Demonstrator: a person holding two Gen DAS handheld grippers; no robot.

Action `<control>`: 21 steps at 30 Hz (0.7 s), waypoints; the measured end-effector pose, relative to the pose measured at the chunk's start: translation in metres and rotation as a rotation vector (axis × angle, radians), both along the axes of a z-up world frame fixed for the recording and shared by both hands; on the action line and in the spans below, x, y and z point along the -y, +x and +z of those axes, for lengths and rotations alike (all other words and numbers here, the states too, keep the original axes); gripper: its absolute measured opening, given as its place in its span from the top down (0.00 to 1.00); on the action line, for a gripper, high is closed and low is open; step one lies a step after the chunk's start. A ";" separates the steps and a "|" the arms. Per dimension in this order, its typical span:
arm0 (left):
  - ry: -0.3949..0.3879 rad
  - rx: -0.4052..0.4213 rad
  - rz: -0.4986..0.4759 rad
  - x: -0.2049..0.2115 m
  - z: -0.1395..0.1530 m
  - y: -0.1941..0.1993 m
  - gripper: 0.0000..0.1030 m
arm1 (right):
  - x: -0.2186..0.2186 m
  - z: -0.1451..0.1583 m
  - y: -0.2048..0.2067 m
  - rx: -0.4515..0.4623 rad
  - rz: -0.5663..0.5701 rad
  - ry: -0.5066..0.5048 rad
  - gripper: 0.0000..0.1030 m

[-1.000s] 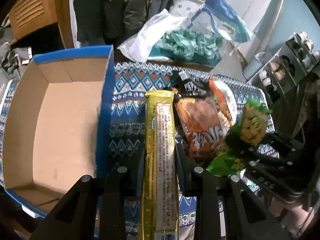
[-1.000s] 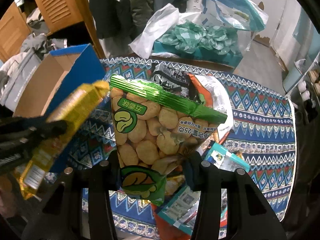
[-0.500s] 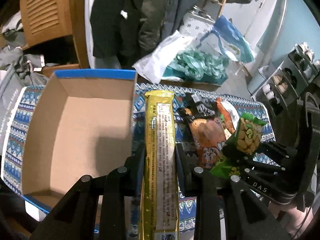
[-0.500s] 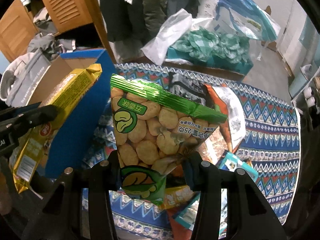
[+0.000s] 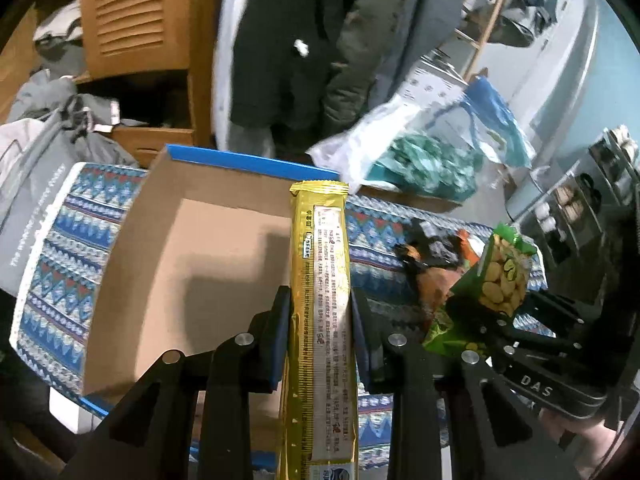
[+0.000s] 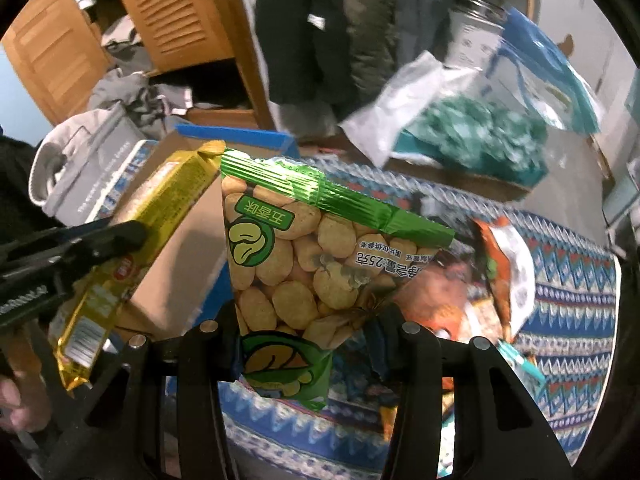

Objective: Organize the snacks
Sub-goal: 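Carry the gold bar and green peanut bag into the box and release both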

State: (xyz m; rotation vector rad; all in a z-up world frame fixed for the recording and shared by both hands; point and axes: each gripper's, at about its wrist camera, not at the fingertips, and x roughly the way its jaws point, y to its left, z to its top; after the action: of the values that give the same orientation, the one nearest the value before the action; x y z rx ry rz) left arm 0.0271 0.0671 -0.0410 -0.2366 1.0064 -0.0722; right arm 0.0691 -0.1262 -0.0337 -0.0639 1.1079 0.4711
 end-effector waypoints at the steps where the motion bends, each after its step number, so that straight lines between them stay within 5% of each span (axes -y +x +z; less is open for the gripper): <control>1: -0.004 0.000 0.008 -0.006 0.001 0.000 0.72 | -0.005 0.001 0.000 0.000 0.007 0.005 0.55; 21: 0.037 -0.037 0.178 -0.096 -0.025 -0.010 0.72 | -0.129 -0.001 0.004 -0.031 0.181 -0.001 0.55</control>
State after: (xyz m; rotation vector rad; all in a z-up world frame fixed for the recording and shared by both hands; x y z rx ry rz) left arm 0.0170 0.1632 -0.0657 -0.2932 1.0185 0.1130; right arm 0.0732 0.0023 -0.0349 -0.1588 1.1380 0.6348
